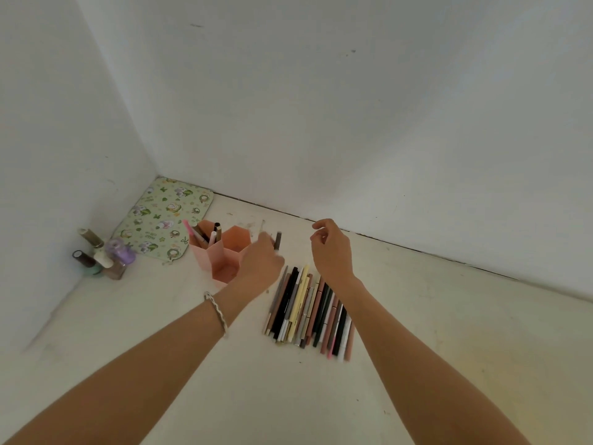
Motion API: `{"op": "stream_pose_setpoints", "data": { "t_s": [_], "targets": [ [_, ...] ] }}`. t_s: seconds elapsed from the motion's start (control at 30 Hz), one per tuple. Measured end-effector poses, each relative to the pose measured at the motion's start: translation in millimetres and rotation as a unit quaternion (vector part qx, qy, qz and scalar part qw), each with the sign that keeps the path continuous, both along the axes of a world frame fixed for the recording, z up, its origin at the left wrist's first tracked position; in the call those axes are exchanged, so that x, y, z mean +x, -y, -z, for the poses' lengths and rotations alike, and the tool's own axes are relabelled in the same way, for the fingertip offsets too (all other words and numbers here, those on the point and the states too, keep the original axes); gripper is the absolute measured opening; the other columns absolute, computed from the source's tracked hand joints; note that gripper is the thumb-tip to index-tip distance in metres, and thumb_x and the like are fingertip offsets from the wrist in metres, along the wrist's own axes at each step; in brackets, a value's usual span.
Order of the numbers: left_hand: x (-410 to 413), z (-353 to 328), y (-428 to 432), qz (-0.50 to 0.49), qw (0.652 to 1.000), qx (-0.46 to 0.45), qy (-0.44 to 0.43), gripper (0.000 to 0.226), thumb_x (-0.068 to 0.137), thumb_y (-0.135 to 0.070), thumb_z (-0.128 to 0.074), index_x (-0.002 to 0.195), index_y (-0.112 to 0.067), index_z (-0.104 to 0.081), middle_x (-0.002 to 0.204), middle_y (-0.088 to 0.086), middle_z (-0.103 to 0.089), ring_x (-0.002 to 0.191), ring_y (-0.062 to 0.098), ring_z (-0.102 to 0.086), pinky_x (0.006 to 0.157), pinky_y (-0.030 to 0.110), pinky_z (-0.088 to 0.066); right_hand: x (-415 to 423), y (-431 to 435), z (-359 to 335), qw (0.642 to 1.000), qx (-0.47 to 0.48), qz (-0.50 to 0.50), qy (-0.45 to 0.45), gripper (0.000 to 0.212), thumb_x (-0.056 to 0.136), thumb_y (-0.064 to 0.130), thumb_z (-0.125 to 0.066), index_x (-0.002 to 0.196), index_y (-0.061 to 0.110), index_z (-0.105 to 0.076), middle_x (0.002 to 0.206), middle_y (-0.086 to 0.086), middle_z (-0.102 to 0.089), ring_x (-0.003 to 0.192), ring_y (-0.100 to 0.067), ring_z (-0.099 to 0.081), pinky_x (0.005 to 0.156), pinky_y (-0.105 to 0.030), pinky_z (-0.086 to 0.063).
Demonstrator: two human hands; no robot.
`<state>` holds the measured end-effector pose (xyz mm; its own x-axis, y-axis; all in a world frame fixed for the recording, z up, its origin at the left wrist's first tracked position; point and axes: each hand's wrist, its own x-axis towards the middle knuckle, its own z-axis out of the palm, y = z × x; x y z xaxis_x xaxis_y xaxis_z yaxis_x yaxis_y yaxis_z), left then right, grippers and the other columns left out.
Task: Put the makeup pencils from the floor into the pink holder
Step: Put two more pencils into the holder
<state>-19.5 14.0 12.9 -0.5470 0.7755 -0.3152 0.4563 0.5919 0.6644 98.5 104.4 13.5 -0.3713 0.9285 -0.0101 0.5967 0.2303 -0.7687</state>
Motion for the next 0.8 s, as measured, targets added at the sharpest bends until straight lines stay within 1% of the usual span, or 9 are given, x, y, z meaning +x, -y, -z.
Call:
{"op": "stream_pose_setpoints", "data": {
  "t_s": [0.1,0.2,0.3,0.37,0.47,0.53,0.67,0.73,0.8],
  "targets": [
    [-18,-34,-10,-0.042,0.990,0.135,-0.014,0.039,0.092,-0.010,-0.056,0.128,-0.017,-0.044,0.082,-0.008,-0.058,0.071,0.005,-0.060,0.057,0.018,-0.046,-17,6,11,0.993,0.008,-0.042,0.109,0.018,0.090,0.011,-0.051,0.093,0.008,-0.068,0.088,-0.002,-0.067,0.077,-0.017,-0.062,0.067,-0.028,-0.050],
    [-30,-54,-8,-0.063,0.973,0.224,0.006,0.061,0.093,-0.010,-0.056,0.146,-0.029,-0.031,0.084,-0.009,-0.058,0.074,0.009,-0.063,0.059,0.020,-0.050,-34,17,28,0.959,0.027,-0.105,0.263,0.021,0.091,0.018,-0.051,0.076,0.004,-0.059,0.089,-0.006,-0.058,0.089,-0.024,-0.057,0.079,-0.035,-0.052],
    [-37,-59,1,-0.074,0.967,0.244,0.013,0.059,0.093,-0.011,-0.057,0.144,-0.032,-0.037,0.085,-0.013,-0.058,0.073,0.003,-0.062,0.053,0.014,-0.048,-41,21,43,0.917,0.062,-0.122,0.375,0.023,0.096,0.031,-0.050,0.090,0.010,-0.061,0.105,-0.007,-0.055,0.104,-0.026,-0.050,0.088,-0.035,-0.041],
    [-42,-59,7,-0.086,0.964,0.250,0.018,0.052,0.093,-0.011,-0.057,0.138,-0.034,-0.043,0.087,-0.012,-0.060,0.074,0.002,-0.063,0.050,0.008,-0.046,-44,23,51,0.908,0.068,-0.123,0.394,0.023,0.096,0.029,-0.050,0.098,0.010,-0.063,0.110,-0.007,-0.055,0.106,-0.026,-0.049,0.090,-0.035,-0.040],
    [-48,-58,14,-0.109,0.956,0.274,0.005,0.050,0.092,-0.010,-0.058,0.135,-0.032,-0.045,0.088,-0.011,-0.062,0.077,-0.001,-0.064,0.057,0.008,-0.047,-47,26,58,0.922,0.058,-0.112,0.365,0.017,0.093,0.021,-0.050,0.082,0.011,-0.059,0.100,-0.006,-0.053,0.102,-0.025,-0.049,0.086,-0.034,-0.041],
    [-54,-61,18,-0.127,0.946,0.298,-0.003,0.048,0.093,-0.011,-0.058,0.135,-0.031,-0.045,0.086,-0.013,-0.061,0.077,0.000,-0.064,0.062,0.010,-0.047,-49,25,56,0.941,0.019,-0.096,0.324,0.027,0.089,0.022,-0.051,0.064,0.012,-0.048,0.087,-0.005,-0.049,0.092,-0.024,-0.050,0.080,-0.034,-0.043],
    [-85,-81,30,-0.185,0.916,0.356,-0.010,0.041,0.095,-0.018,-0.057,0.131,-0.033,-0.047,0.089,-0.007,-0.064,0.077,0.007,-0.068,0.068,0.019,-0.055,-54,9,30,0.986,-0.118,-0.020,0.117,0.033,0.085,0.019,-0.054,0.057,0.012,-0.040,0.054,-0.003,-0.043,0.052,-0.023,-0.047,0.056,-0.031,-0.037],
    [-105,-86,37,-0.222,0.898,0.378,-0.031,0.038,0.095,-0.020,-0.056,0.130,-0.031,-0.048,0.091,-0.007,-0.064,0.076,0.011,-0.069,0.068,0.023,-0.057,-56,-6,7,0.992,-0.115,0.011,0.045,0.024,0.088,0.017,-0.053,0.067,0.012,-0.043,0.062,-0.006,-0.051,0.062,-0.030,-0.061,0.056,-0.031,-0.039],
    [-117,-84,46,-0.238,0.890,0.385,-0.050,0.038,0.095,-0.019,-0.056,0.130,-0.030,-0.048,0.094,-0.005,-0.063,0.075,0.013,-0.070,0.065,0.023,-0.057,-59,-15,-16,0.994,-0.100,0.041,-0.035,0.011,0.091,0.014,-0.051,0.082,0.010,-0.047,0.076,-0.010,-0.059,0.076,-0.031,-0.066,0.061,-0.033,-0.045]
  ]
}}
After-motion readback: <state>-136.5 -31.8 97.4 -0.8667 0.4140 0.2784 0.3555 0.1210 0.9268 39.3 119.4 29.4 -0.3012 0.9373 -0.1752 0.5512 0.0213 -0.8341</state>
